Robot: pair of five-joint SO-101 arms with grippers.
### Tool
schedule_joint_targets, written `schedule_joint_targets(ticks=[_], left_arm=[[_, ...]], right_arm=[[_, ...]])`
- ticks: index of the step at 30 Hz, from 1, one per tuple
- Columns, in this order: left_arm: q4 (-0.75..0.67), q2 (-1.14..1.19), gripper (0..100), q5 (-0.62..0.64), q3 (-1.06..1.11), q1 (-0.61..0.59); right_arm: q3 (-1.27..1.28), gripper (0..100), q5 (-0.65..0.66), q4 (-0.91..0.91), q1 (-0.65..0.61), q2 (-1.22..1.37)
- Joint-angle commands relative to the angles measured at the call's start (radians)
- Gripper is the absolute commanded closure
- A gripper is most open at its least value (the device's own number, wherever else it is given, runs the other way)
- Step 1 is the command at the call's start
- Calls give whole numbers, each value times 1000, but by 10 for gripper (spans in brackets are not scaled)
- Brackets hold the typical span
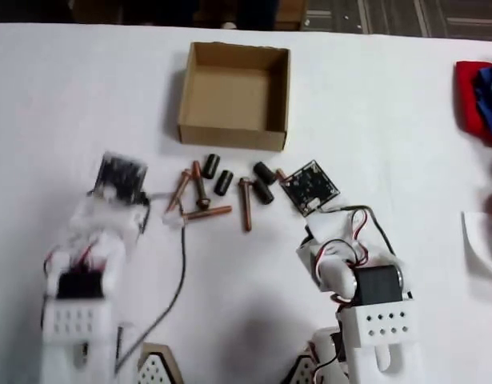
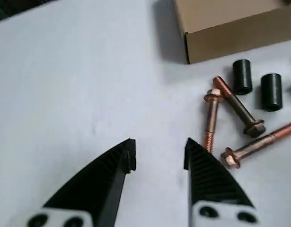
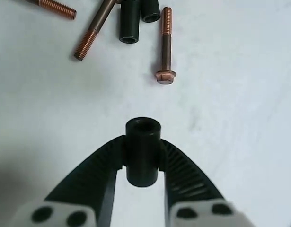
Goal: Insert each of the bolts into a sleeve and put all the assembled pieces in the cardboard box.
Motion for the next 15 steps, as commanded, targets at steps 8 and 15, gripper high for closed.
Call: schedule_joint_targets(ticks=[8,15], left_arm=[[308,1083,732,252,-891,158],[497,1485,732,250,-1288,164]], right_arm=[[-8,975,2,-10,15,-2],[-8,975,2,-8,16,-2]])
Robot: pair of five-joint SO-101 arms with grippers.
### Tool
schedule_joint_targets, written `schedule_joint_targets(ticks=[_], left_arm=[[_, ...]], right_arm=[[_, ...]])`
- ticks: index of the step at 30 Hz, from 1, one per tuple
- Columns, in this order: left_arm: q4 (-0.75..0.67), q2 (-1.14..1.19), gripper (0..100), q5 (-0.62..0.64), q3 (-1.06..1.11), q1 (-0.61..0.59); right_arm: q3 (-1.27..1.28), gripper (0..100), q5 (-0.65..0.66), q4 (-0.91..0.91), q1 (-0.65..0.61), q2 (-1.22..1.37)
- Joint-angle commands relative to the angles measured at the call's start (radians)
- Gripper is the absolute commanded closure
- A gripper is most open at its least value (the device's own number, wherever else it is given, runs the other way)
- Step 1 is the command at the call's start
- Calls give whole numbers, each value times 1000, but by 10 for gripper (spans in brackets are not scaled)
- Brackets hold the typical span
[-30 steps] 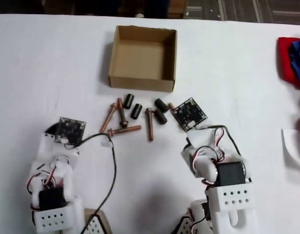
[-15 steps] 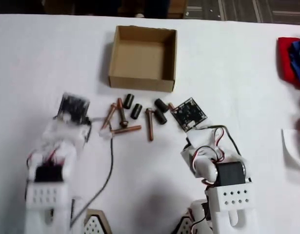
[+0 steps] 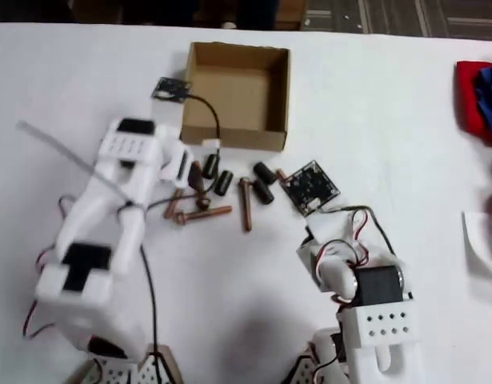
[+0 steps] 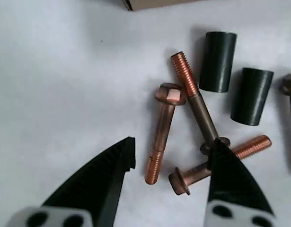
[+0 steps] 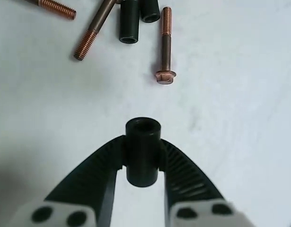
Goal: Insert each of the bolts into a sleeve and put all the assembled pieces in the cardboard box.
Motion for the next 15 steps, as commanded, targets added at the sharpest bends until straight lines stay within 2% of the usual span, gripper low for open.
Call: schedule_joint_targets(ticks=[1,11,15], left_arm=[[95,158,732,6,-211,6],[232,451,734,3,-544,0],[299,528,819,-86,-630,6]], right_arm=[[-8,975,2,-8,15,-2],[-8,975,2,-8,15,-2],[-8,975,2,-8,15,-2]])
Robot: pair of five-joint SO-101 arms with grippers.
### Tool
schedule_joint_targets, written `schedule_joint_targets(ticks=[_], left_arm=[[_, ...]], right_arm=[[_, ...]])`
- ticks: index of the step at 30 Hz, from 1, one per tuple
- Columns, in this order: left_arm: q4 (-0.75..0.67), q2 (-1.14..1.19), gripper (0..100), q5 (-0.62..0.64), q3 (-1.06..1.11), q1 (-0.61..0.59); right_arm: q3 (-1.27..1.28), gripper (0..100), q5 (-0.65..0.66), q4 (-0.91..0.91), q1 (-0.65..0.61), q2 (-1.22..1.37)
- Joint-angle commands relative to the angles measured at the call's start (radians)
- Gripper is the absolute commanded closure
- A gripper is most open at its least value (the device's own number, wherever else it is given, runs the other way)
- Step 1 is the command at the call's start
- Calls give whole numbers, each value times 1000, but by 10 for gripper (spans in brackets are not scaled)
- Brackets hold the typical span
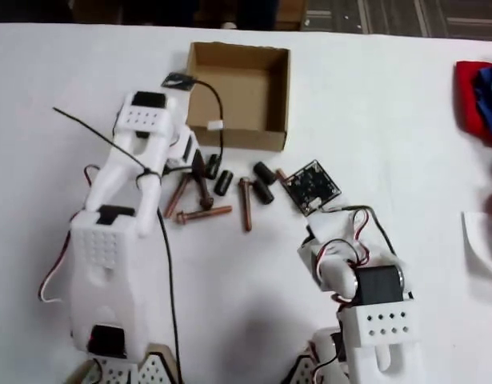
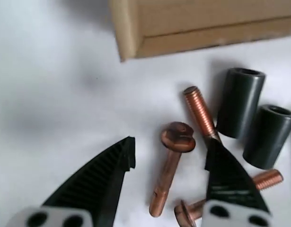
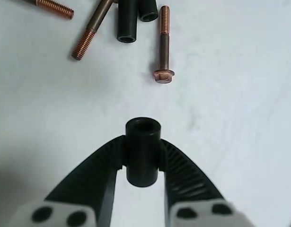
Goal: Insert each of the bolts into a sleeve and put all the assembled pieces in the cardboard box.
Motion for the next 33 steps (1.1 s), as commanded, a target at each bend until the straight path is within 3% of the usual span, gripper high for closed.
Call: schedule_joint_targets(ticks=[1,4,13,15,18,25,33], left_arm=[[55,71,849,-98,-65,12],[98,118,899,-163,-110,6],[163,186,854,-261,-183,3],[166,181,876,-264,-183,6],[212,180,986,-262,-234,9],[316,176,975,-262,-418,-3],[318,-155,975,-81,-302,-23]], right_arm=[[-8,975,2,-8,8,-2],[-9,975,3,-8,8,-2],[-11,975,5,-8,8,-2],[-11,975,3,-10,8,-2],[-8,975,2,-10,8,-2],[-8,975,0,-10,8,-4],[31,975,-2,-68,8,-4]])
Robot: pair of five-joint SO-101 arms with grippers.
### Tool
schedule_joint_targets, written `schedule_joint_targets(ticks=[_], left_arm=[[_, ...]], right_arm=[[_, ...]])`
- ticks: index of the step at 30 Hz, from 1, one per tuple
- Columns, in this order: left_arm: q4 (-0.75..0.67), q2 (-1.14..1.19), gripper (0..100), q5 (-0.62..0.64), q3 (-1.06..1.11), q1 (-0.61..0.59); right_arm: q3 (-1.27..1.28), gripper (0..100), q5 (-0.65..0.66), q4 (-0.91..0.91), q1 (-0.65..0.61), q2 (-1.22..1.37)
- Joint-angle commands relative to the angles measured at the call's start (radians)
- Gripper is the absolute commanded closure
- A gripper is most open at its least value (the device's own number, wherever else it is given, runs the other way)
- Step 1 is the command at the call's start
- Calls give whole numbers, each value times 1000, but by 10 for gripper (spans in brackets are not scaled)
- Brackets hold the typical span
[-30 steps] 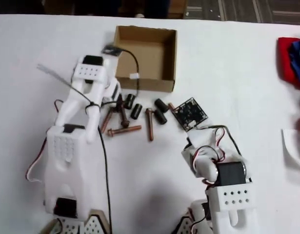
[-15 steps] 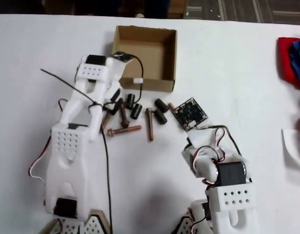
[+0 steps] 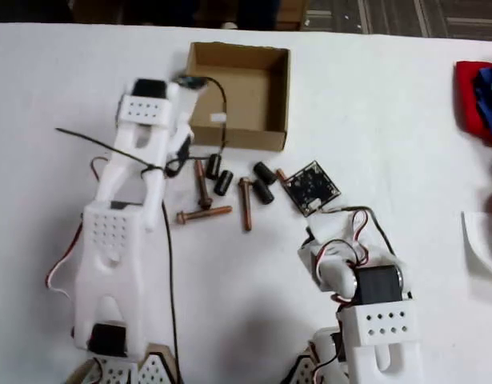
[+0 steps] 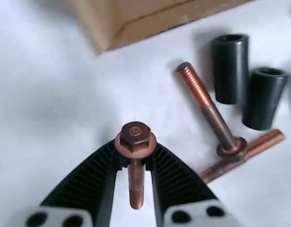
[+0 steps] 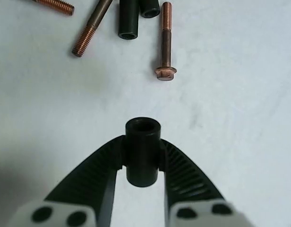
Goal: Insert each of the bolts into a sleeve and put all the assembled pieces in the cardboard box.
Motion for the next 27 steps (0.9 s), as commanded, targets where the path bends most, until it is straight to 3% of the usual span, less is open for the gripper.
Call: schedule_joint_targets(ticks=[1,4,10,14,18,20,24,27], left_arm=[[20,-285,975,92,70,-8],[-6,-493,975,173,176,5],[-241,-965,975,198,599,46],[-489,-1301,976,199,1032,98],[-721,-1562,976,199,1334,158],[-796,-1639,976,212,1419,184],[-848,-1663,975,356,1495,186],[-858,-1616,974,350,1500,176]], right_arm=[[20,975,-2,-79,7,-2],[106,975,-35,-220,7,-2],[176,976,-321,-395,-2,-2],[169,976,-328,-447,-58,-2],[147,976,-333,-476,-105,-2],[123,976,-333,-478,-122,-2],[110,976,-334,-507,-160,7],[110,976,-330,-509,-162,-1]])
